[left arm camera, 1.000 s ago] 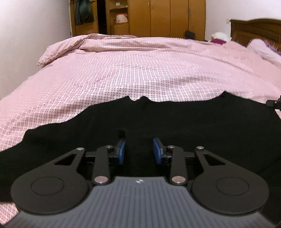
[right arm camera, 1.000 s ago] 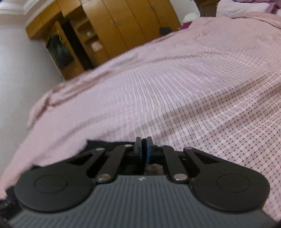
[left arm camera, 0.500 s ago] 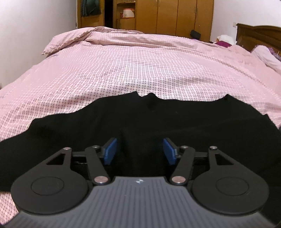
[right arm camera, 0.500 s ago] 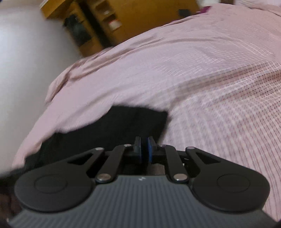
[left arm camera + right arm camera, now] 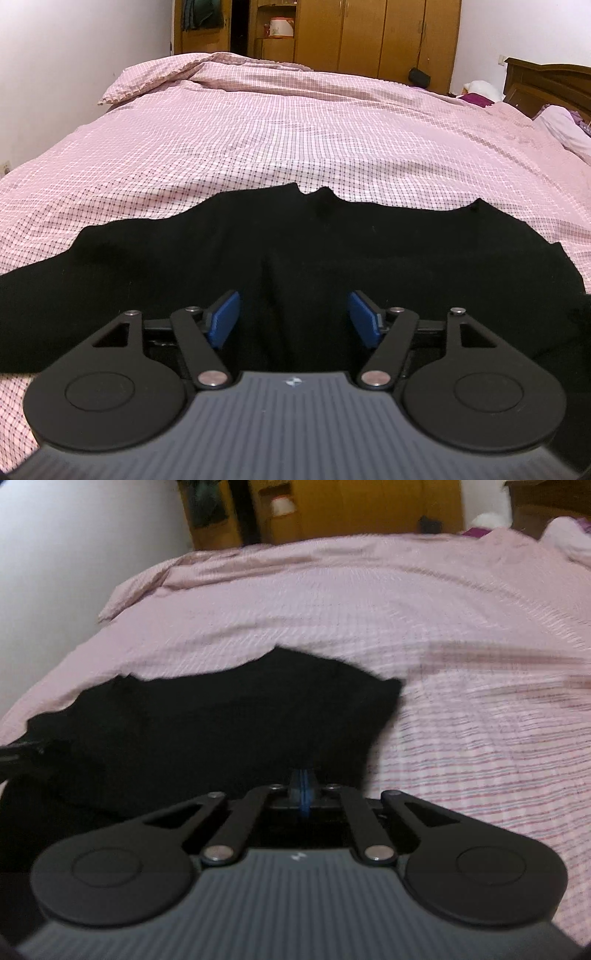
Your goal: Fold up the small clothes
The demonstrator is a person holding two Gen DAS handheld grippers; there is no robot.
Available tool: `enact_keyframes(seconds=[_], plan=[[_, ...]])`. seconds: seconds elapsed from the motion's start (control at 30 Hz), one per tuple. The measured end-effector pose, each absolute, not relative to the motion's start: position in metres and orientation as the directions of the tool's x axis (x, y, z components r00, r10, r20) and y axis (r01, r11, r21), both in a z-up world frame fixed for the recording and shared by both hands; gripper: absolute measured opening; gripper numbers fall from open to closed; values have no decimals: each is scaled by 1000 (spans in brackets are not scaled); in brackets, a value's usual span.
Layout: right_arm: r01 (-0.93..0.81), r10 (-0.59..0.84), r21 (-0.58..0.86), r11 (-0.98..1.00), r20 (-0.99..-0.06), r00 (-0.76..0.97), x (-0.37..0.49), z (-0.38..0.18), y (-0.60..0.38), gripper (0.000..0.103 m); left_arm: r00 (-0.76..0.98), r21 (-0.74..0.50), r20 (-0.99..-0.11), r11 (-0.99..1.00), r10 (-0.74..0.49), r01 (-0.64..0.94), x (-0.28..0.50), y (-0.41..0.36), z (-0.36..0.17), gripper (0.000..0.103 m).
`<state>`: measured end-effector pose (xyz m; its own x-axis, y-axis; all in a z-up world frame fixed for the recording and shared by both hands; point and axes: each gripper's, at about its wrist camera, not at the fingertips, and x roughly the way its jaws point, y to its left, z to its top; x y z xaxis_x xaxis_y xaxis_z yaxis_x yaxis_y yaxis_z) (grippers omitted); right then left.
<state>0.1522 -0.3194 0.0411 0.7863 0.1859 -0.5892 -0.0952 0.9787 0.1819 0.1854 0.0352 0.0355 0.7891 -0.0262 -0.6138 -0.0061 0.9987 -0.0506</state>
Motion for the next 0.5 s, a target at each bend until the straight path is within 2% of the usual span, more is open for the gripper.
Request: enact_keyframes(seconds=[0.13,0.2,0.33,0.37,0.4,0.43,0.47,0.5], plan=[[42,58,164,985,-558,828,141,46,-346,2,793,-44,-608,999,-29,3,186,34,34,73],[51,88,217,975,-583,808,143,42,-360,2,788,-38,-615,999,-26,3,187,32,31,74],[23,152,288,957,-571,807,135,44,-363,10,790,-34,-613,999,-18,-3,187,30,29,74],[20,154,287,958,-571,806,134,46,-360,23,790,-35,-613,999,-18,-4,187,30,29,75],[11,162,288,957,-569,806,133,46,-357,53,790,-36,-613,999,-19,-4,187,30,29,75],[1,168,287,958,-564,809,133,46,-354,67,790,-36,-613,999,-20,-3,187,30,30,75],[-7,169,285,959,-550,818,133,45,-349,74,792,-35,-611,999,-20,-2,186,31,31,75],[-19,171,277,961,-536,826,133,46,-346,73,794,-32,-607,999,-19,0,185,31,32,76]])
